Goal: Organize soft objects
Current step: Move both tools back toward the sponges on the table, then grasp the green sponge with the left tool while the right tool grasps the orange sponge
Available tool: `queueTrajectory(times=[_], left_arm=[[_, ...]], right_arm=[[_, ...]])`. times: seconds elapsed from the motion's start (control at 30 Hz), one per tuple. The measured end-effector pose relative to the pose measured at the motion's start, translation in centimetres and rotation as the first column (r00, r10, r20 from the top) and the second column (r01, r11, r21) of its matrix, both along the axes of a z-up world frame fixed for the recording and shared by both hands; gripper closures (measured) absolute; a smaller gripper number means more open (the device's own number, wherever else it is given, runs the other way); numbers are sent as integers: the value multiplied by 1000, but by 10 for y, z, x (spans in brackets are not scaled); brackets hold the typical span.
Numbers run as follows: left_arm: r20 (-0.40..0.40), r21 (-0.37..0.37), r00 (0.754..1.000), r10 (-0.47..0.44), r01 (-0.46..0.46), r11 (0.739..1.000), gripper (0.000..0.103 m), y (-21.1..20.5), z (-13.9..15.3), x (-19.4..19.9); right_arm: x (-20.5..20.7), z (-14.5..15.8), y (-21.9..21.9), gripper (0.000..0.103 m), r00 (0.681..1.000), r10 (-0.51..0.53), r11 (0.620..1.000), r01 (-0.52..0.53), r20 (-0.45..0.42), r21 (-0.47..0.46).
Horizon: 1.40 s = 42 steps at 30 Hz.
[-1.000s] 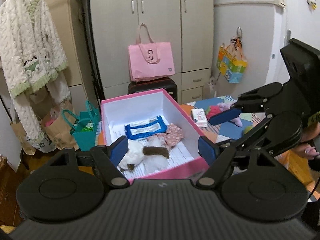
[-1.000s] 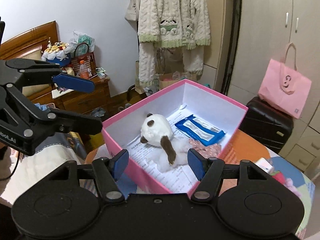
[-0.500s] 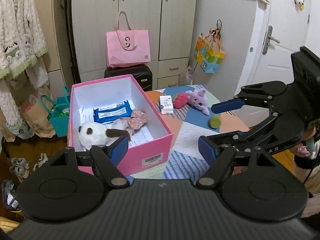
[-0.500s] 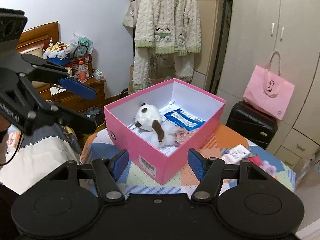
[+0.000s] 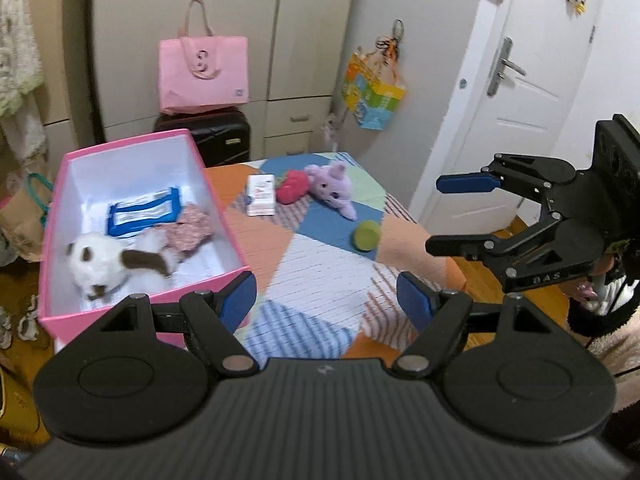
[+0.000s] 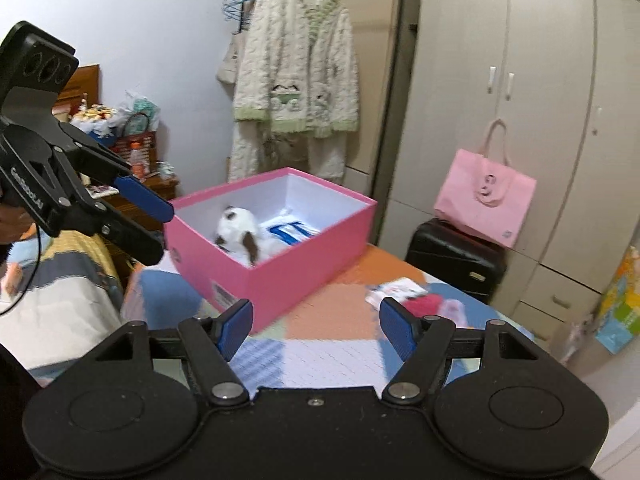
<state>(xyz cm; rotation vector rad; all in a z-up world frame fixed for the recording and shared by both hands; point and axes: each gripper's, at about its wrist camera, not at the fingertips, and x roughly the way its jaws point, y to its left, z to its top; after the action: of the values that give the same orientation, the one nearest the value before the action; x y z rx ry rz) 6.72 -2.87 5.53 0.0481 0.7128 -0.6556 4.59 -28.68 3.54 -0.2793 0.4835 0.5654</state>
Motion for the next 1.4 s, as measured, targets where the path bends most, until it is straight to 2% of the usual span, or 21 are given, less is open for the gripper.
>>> queueTrajectory(times=[0.13, 0.27, 0.4, 0.57, 0.73, 0.83, 0.97, 1.13, 1.23, 1.4], left_arm=[[-18, -31, 998, -54, 53, 998, 26, -19, -9, 13], [-18, -49, 995, -98, 97, 994, 26, -40, -19, 28], [-30, -60, 992, -123, 121, 991, 26, -58, -33, 42], [-31, -54, 991, -130, 128, 990, 26, -82, -58, 58], [6, -56, 995, -101, 101, 993, 26, -99, -84, 73], [27, -16, 996, -88, 88, 996, 26, -112, -101, 83], [-5, -55, 996, -91, 90, 994, 26, -123, -119, 99], [34, -80, 994, -104, 106, 991, 27, -140, -133, 106], [37, -74, 992, -123, 126, 989, 27, -151, -139, 110], [61, -56, 992, -113, 116, 992, 28, -165, -148, 113]], right_arm=[[10, -13, -25, 28, 998, -66, 998, 66, -6, 8], [25, -25, -56, 28, 990, -140, 988, 141, -30, 61], [40, -36, -82, 28, 981, -188, 976, 192, -47, 103], [64, -55, -102, 23, 964, -262, 957, 267, -53, 113], [88, -77, -118, 23, 959, -272, 947, 281, -77, 154], [103, -89, -124, 23, 958, -270, 942, 283, -91, 180], [130, -102, -131, 23, 952, -268, 924, 297, -146, 241], [164, -114, -141, 23, 935, -288, 889, 341, -206, 305], [181, -122, -146, 23, 920, -315, 874, 377, -232, 308], [205, -132, -146, 23, 913, -296, 876, 377, -282, 302]])
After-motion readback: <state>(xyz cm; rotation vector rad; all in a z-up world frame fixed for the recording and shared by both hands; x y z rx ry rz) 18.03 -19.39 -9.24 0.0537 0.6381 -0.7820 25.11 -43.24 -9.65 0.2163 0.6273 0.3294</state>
